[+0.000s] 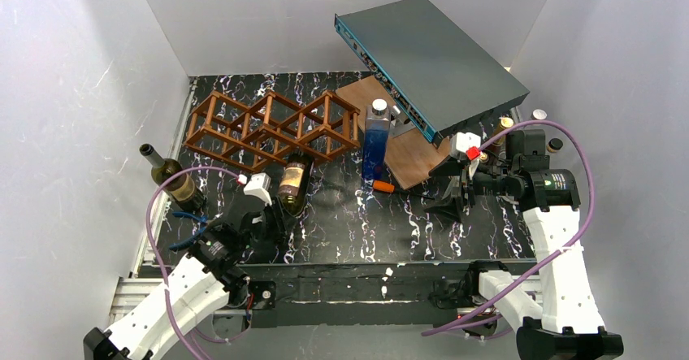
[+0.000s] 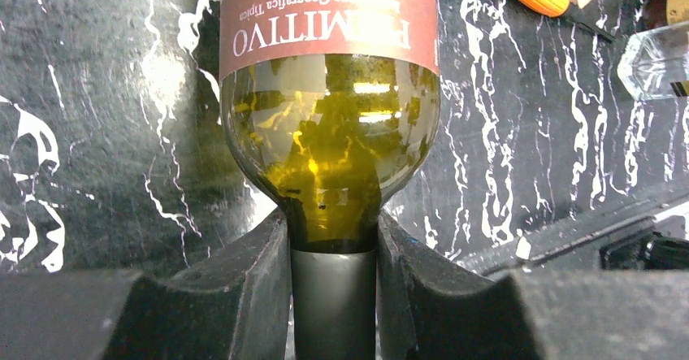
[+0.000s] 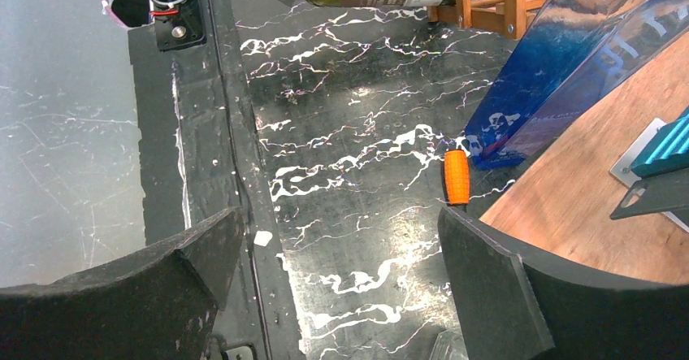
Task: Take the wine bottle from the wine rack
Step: Pick up the wine bottle from the wine rack.
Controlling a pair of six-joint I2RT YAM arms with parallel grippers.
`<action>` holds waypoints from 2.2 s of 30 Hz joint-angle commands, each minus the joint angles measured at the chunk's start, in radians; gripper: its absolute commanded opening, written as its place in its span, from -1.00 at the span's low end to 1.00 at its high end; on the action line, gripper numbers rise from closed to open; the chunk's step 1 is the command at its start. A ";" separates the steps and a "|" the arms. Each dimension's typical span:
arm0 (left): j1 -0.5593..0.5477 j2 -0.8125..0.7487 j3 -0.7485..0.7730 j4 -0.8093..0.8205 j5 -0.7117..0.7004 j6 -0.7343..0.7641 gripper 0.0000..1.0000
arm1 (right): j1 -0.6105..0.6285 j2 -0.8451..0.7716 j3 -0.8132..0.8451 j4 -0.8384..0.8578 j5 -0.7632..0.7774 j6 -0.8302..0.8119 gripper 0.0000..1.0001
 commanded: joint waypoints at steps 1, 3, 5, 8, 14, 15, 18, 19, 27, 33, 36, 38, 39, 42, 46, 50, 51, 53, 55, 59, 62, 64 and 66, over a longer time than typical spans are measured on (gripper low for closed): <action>-0.002 -0.067 0.095 -0.046 0.066 -0.023 -1.00 | -0.004 0.002 0.009 0.010 -0.013 -0.019 0.97; -0.003 -0.087 0.105 -0.074 0.074 -0.037 -1.00 | -0.004 0.005 0.009 0.010 -0.010 -0.025 0.97; -0.002 -0.105 0.111 -0.095 0.086 -0.054 -1.00 | -0.004 0.007 0.009 0.008 -0.011 -0.031 0.97; -0.002 -0.118 0.120 -0.119 0.122 -0.076 -1.00 | -0.004 0.012 0.016 -0.002 -0.010 -0.049 0.97; -0.002 -0.121 0.163 -0.164 0.188 -0.114 -1.00 | -0.004 0.028 0.035 -0.048 -0.004 -0.108 0.97; -0.002 -0.121 0.172 -0.173 0.199 -0.120 -1.00 | -0.004 0.031 0.038 -0.052 -0.003 -0.113 0.97; -0.002 -0.120 0.202 -0.201 0.235 -0.136 -1.00 | -0.004 0.039 0.047 -0.057 -0.009 -0.124 0.97; -0.002 -0.118 0.211 -0.212 0.247 -0.141 -1.00 | -0.004 0.042 0.050 -0.061 -0.011 -0.128 0.97; -0.003 -0.069 0.281 -0.273 0.365 -0.189 -1.00 | 0.003 0.078 0.075 -0.107 -0.020 -0.218 0.97; -0.003 0.009 0.323 -0.267 0.466 -0.210 -1.00 | 0.038 0.096 0.099 -0.115 -0.039 -0.257 0.97; -0.004 0.047 0.346 -0.260 0.499 -0.215 -1.00 | 0.088 0.106 0.104 -0.099 -0.039 -0.254 0.97; -0.004 0.073 0.363 -0.256 0.519 -0.219 -1.00 | 0.147 0.111 0.102 -0.056 -0.027 -0.200 0.97; -0.003 0.086 0.373 -0.254 0.532 -0.221 -1.00 | 0.186 0.113 0.098 -0.012 -0.017 -0.163 0.97; -0.003 0.137 0.406 -0.254 0.584 -0.221 -1.00 | 0.329 0.123 0.091 0.086 0.064 -0.054 0.97; -0.004 0.215 0.461 -0.284 0.667 -0.230 -1.00 | 0.482 0.170 0.108 0.155 0.178 -0.016 0.97; -0.005 0.275 0.511 -0.325 0.721 -0.240 -1.00 | 0.575 0.219 0.126 0.184 0.219 -0.104 0.97; -0.007 0.288 0.521 -0.336 0.735 -0.243 -1.00 | 0.597 0.233 0.125 0.196 0.230 -0.117 0.97; -0.007 0.312 0.539 -0.355 0.756 -0.248 -1.00 | 0.642 0.258 0.118 0.223 0.250 -0.167 0.97; -0.008 0.331 0.548 -0.360 0.779 -0.255 -1.00 | 0.687 0.281 0.114 0.270 0.283 -0.174 0.97; -0.014 0.379 0.565 -0.360 0.815 -0.264 -1.00 | 0.760 0.327 0.114 0.397 0.374 -0.115 0.97; -0.019 0.421 0.583 -0.360 0.843 -0.262 -1.00 | 0.824 0.369 0.116 0.457 0.426 -0.095 0.97; -0.022 0.449 0.598 -0.360 0.864 -0.257 -1.00 | 0.859 0.390 0.108 0.485 0.447 -0.090 0.97; -0.022 0.474 0.615 -0.361 0.881 -0.250 -1.00 | 0.890 0.406 0.088 0.515 0.483 -0.087 0.97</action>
